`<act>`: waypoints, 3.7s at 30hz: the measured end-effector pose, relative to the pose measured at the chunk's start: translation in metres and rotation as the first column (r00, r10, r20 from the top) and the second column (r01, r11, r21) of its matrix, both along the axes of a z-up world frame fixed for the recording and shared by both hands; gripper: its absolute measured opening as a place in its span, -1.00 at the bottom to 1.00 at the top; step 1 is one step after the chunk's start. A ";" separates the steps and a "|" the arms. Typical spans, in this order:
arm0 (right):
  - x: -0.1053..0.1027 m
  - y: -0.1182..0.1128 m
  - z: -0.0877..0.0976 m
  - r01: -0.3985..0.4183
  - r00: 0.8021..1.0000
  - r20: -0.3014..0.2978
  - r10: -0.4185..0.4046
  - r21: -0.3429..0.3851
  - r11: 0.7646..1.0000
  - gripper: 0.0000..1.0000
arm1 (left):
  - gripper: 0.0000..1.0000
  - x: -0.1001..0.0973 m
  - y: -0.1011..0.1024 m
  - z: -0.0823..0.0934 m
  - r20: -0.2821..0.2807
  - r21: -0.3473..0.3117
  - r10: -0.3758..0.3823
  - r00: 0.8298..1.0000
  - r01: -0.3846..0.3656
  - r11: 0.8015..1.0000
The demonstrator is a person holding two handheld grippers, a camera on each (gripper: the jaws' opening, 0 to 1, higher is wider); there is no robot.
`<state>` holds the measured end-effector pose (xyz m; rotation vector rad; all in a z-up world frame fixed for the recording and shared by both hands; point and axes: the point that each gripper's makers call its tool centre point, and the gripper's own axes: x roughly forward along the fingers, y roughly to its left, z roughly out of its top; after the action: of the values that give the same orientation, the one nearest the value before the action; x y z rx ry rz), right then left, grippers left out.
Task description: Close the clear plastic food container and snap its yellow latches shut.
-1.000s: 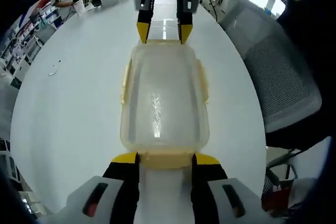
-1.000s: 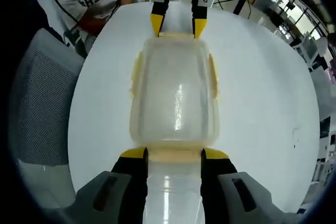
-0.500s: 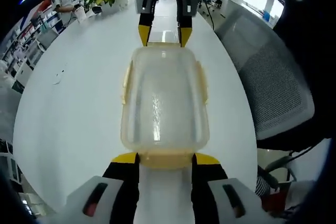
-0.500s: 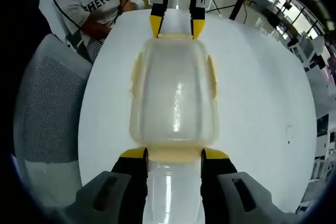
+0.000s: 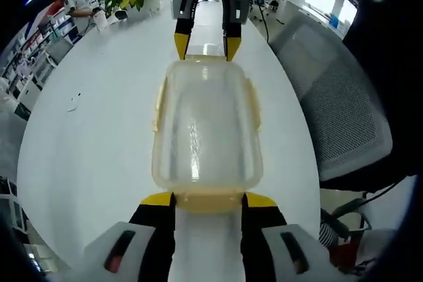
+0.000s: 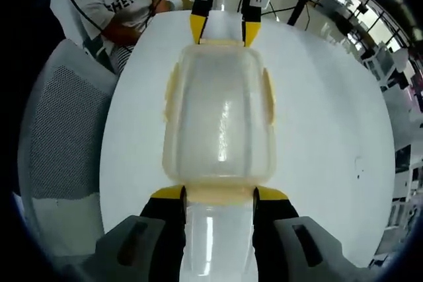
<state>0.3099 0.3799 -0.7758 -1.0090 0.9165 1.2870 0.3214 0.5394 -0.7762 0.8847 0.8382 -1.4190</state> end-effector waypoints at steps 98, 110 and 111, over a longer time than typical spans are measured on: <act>0.002 -0.203 -0.002 0.002 1.000 0.005 -0.002 0.025 1.000 -0.28 | -0.34 0.007 -0.202 -0.003 0.007 0.111 -0.014 1.000 0.013 0.994; 0.003 -0.204 -0.008 0.037 0.999 -0.021 -0.036 0.041 0.998 -0.28 | -0.34 0.013 -0.203 -0.011 -0.003 0.148 -0.015 1.000 0.015 0.989; 0.003 -0.204 -0.009 0.035 0.999 -0.019 -0.034 0.041 0.999 -0.28 | -0.34 0.013 -0.203 -0.012 -0.005 0.149 -0.013 1.000 0.014 0.989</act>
<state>0.3126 0.1754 -0.7847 -0.9471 0.9142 1.2830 0.3341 0.3361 -0.7878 1.0026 0.9522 -1.3839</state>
